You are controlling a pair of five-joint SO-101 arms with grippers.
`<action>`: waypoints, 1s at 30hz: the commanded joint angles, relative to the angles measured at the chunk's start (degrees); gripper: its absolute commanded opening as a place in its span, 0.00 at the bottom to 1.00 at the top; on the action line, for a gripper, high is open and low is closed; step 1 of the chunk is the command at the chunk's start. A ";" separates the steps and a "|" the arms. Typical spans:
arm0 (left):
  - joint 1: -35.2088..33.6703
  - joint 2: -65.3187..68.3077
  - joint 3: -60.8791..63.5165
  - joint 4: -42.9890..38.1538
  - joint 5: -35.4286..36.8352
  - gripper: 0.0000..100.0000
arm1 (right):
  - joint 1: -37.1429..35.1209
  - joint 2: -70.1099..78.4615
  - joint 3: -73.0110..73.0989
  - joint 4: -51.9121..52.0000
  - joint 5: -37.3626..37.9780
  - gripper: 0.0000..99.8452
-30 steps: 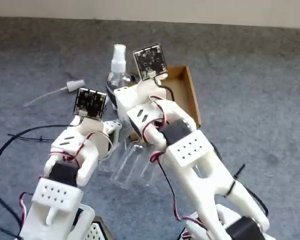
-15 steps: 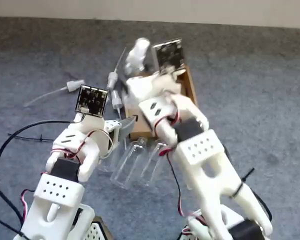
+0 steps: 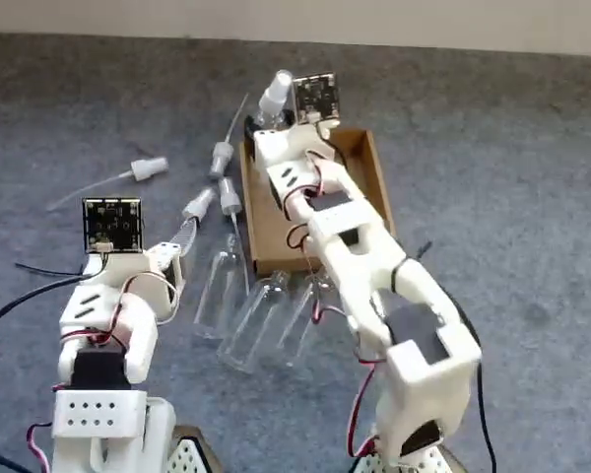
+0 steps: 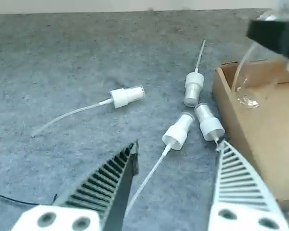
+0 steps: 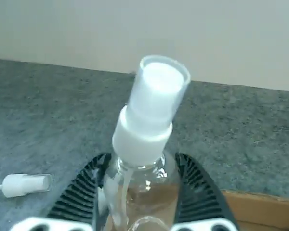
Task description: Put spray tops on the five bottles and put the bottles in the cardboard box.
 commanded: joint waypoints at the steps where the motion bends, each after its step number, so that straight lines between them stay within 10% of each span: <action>1: -0.75 -1.10 -0.22 -0.35 0.26 0.23 | 0.75 3.03 -7.52 -2.24 3.16 0.00; 30: -0.84 -1.10 -0.13 -1.14 0.26 0.23 | 0.40 8.66 -8.66 -1.71 5.80 0.19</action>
